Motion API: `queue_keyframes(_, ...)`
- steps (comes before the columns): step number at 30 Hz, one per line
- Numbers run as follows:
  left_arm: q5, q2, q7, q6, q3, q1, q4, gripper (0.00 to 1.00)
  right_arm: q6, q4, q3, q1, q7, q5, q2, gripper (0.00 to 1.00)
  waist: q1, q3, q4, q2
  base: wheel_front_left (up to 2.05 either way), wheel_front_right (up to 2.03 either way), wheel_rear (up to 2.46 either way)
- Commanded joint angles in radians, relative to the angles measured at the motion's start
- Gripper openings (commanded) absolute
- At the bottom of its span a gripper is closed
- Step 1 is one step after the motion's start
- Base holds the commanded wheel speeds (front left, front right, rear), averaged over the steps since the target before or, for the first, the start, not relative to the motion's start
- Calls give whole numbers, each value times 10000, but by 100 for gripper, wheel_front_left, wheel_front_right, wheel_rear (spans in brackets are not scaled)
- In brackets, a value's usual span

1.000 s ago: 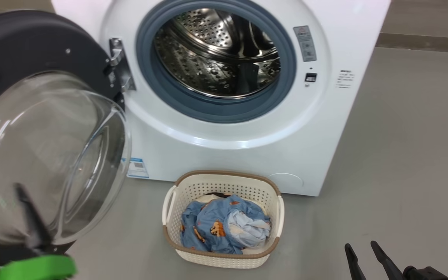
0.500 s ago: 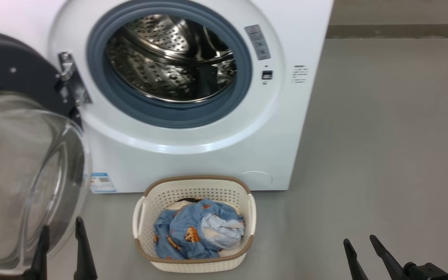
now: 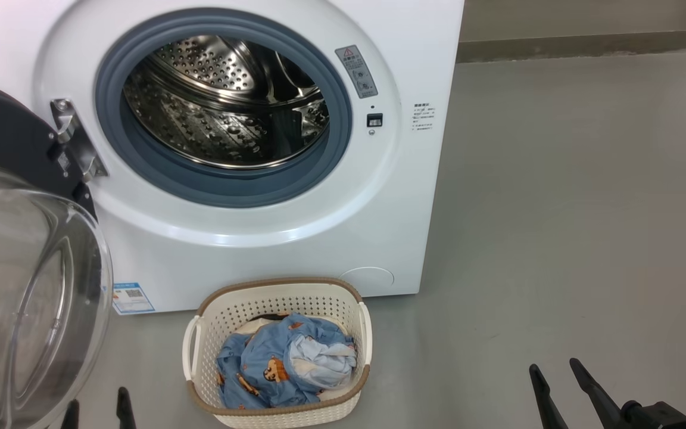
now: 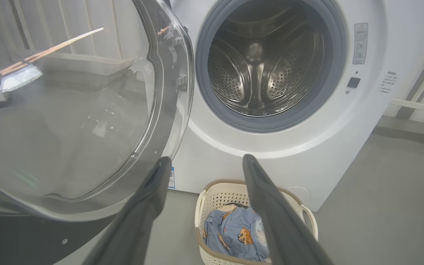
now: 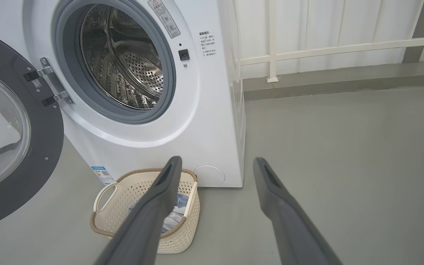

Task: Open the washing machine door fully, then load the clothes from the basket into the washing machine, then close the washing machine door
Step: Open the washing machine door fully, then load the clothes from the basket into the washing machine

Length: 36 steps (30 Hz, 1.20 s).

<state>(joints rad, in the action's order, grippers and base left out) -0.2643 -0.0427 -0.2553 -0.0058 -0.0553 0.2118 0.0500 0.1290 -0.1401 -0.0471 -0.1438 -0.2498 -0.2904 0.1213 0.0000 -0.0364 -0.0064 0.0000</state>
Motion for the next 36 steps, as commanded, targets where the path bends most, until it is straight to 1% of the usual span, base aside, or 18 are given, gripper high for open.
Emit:
queue_keyframes(1,-35,-79,-64,-5,-364,-175,-191,100,17,282,-180,302,-120,136,141,100,0,-4,12,0,0,0,0)
queue_keyframes(8,-185,-77,-64,79,-302,-204,-91,100,17,297,-54,296,-120,201,127,100,0,-89,109,0,0,0,0)
queue_keyframes(19,-159,-77,-64,-26,-330,-142,-23,100,17,287,77,283,-120,244,121,100,0,-132,20,0,0,0,0)
queue_keyframes(27,-420,-76,-64,14,-306,-169,5,100,17,291,99,262,-120,250,71,100,0,-112,-34,0,0,0,0)
queue_keyframes(36,-113,-76,-64,-8,-219,-114,121,100,17,280,80,270,-120,243,21,100,0,-47,-51,0,1,-1,0)
